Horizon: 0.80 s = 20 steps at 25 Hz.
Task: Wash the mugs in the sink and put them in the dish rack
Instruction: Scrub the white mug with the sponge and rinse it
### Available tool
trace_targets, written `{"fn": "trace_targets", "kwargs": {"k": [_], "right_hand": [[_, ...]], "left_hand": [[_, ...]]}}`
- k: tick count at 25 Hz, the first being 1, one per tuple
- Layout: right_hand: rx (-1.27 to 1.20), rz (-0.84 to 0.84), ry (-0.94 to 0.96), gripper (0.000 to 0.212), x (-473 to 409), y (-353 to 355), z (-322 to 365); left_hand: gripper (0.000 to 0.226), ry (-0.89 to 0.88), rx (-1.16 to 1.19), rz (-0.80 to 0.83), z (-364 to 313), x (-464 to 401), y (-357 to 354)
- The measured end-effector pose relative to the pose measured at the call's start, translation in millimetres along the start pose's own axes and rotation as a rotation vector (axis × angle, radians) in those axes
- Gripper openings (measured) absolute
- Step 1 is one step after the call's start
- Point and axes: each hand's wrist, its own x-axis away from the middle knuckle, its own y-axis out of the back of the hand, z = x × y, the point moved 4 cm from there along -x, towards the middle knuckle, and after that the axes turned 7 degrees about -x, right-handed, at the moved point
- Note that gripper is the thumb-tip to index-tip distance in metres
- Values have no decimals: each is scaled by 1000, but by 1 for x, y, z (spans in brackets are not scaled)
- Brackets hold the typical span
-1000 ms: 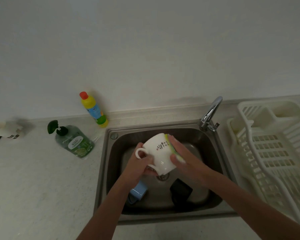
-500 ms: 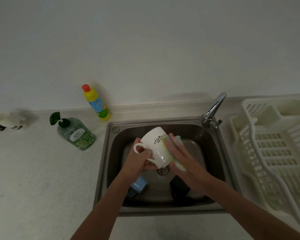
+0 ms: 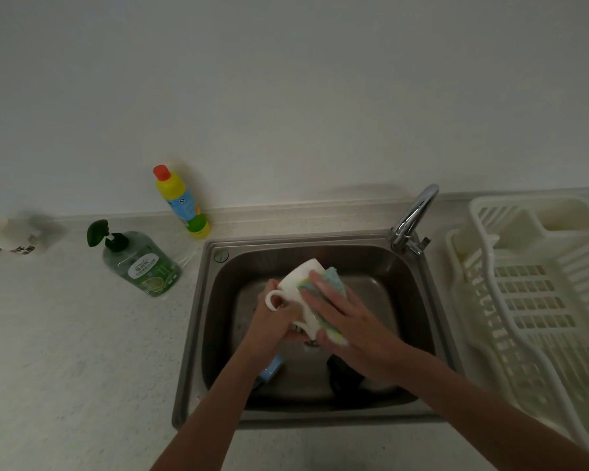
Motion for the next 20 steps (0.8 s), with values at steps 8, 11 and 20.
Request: {"fn": "trace_targets", "kwargs": {"k": [8, 11, 20], "right_hand": [[-622, -93, -283, 42, -5, 24, -17], [-249, -60, -138, 56, -15, 11, 4], [-555, -10, -283, 58, -10, 20, -24]], "left_hand": [[41, -17, 160, -103, -10, -3, 8], [31, 3, 58, -146, -15, -10, 9], [35, 54, 140, -117, 0, -11, 8]]}}
